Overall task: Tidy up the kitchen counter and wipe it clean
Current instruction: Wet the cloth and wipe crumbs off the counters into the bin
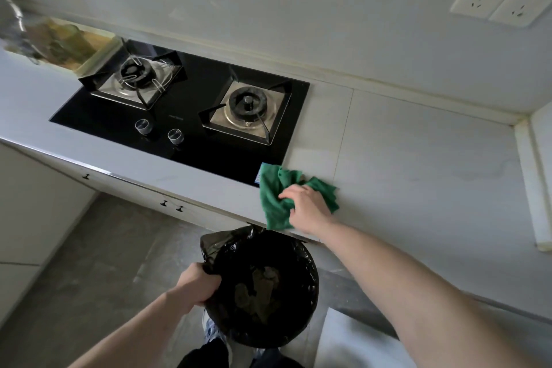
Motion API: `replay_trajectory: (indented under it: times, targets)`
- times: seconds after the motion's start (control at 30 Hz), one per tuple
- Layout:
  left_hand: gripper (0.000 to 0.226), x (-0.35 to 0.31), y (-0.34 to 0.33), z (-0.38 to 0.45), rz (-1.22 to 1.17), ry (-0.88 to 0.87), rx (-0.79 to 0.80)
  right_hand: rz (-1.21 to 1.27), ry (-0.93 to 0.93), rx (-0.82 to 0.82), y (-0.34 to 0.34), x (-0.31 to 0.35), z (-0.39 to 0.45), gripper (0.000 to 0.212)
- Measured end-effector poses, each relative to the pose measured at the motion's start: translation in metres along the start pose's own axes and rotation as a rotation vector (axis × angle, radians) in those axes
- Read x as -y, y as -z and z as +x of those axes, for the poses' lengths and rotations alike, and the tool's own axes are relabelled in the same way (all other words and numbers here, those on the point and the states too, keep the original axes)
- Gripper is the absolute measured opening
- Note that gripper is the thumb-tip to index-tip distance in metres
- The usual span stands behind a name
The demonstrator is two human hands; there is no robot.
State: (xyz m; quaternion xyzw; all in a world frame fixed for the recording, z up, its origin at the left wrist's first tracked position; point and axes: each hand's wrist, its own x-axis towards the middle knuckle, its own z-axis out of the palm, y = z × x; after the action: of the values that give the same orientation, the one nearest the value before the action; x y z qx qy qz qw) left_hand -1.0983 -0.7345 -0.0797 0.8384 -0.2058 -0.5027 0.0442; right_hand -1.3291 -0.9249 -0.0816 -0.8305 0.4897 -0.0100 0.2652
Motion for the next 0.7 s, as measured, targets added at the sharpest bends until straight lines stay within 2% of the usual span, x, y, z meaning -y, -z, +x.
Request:
replay_trajectory:
  times: [0.07,0.2,0.27,0.4,0.5,0.6,0.7]
  targets:
    - [0.014,-0.001,0.001,-0.003,0.021,0.001,0.007,0.032,0.048,-0.014,-0.016,0.005,-0.034,0.053]
    - [0.016,0.000,0.003,-0.007,0.037,-0.008,0.035,0.076,0.196,0.150,-0.029,0.005,-0.070,0.048]
    - [0.016,0.002,0.007,-0.006,0.041,-0.012,0.031,0.124,0.176,0.070,-0.023,0.000,-0.073,0.047]
    - [0.013,0.014,0.013,0.008,0.052,-0.013,-0.017,0.275,-0.091,-0.320,0.012,-0.036,-0.073,0.041]
    - [0.011,0.016,0.003,0.016,0.052,-0.029,-0.026,0.186,-0.361,-0.489,0.049,-0.091,-0.087,0.038]
    - [0.009,0.014,-0.006,0.016,0.031,-0.046,-0.020,0.131,-0.671,-0.503,0.069,-0.150,-0.109,0.040]
    - [0.008,0.013,-0.010,0.015,0.005,-0.053,-0.007,0.137,-0.974,-0.390,0.067,-0.178,-0.132,0.047]
